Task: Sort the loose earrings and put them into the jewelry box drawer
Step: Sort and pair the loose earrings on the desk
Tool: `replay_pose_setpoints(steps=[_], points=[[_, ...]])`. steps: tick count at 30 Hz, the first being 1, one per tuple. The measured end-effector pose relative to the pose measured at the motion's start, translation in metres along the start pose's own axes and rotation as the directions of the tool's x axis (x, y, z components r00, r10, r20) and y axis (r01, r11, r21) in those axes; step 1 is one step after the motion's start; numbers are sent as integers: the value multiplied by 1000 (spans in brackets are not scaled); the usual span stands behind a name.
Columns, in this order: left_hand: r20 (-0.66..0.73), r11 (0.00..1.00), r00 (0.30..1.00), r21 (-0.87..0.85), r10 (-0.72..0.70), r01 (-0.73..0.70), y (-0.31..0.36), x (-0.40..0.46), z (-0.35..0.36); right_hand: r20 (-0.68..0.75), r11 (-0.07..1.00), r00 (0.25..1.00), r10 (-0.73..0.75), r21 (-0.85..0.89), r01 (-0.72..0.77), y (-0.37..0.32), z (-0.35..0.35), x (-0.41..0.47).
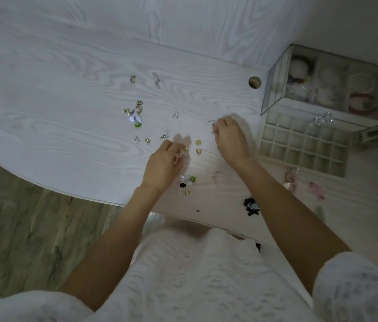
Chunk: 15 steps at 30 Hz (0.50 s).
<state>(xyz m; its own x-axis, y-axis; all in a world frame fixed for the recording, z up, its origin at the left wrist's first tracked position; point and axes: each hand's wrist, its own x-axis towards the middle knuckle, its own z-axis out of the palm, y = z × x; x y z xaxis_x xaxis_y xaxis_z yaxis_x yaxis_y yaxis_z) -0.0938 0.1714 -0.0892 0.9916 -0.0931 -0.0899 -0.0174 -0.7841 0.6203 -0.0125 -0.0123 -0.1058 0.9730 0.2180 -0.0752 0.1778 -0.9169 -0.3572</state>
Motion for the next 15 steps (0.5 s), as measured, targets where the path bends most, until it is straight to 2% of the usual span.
replay_pose_setpoints(steps=[5, 9, 13, 15], points=[[-39, 998, 999, -67, -15, 13, 12, -12, -1, -18, 999, 1000, 20, 44, -19, 3, 0, -23], [-43, 993, 998, -111, 44, -49, 33, -27, 6, -132, 981, 990, 56, 192, -30, 9, -23, -58], [-39, 981, 994, -163, 102, -107, 65, -37, 20, -270, 914, 946, 180, 402, -59, 20, -56, -123], [-19, 964, 987, -215, 157, -158, 82, -41, 27, -277, 878, 920, 276, 462, -124, 29, -68, -159]])
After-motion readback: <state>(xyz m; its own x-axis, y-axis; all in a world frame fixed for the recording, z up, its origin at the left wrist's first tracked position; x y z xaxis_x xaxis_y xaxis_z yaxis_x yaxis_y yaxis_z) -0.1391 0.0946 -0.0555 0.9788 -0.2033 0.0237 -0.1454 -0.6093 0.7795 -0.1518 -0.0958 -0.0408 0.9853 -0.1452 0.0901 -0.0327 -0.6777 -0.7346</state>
